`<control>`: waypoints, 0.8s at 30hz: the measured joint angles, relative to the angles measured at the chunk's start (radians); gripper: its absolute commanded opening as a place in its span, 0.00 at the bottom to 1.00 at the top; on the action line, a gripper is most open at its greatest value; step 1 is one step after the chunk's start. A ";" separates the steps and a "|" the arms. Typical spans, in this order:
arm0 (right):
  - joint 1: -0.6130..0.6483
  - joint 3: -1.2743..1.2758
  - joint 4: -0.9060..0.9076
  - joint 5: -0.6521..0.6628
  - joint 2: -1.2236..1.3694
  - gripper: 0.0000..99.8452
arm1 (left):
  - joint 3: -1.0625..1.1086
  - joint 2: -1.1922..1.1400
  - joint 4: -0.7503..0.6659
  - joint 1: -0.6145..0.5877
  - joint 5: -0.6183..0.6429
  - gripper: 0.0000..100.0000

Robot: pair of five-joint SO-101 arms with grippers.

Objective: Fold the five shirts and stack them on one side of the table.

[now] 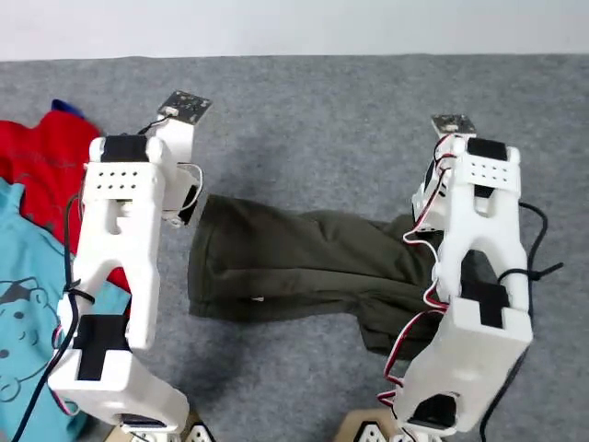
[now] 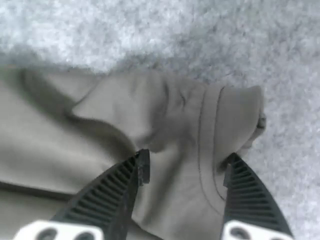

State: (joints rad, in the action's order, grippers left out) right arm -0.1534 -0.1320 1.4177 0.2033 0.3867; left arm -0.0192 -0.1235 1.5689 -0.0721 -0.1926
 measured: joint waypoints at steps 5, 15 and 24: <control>0.000 0.000 -0.061 0.000 0.006 0.25 | 0.000 0.000 0.000 -0.032 0.000 0.00; 0.000 0.000 -0.160 0.000 0.015 0.07 | 0.000 0.000 0.000 -0.055 0.000 0.00; 0.000 0.000 -0.227 0.000 0.084 0.01 | 0.000 0.000 0.018 -0.055 0.000 0.00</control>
State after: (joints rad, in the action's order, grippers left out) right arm -0.1534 -0.1320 1.1907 0.2033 0.4710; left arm -0.0192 -0.1235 1.5873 -0.1274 -0.1926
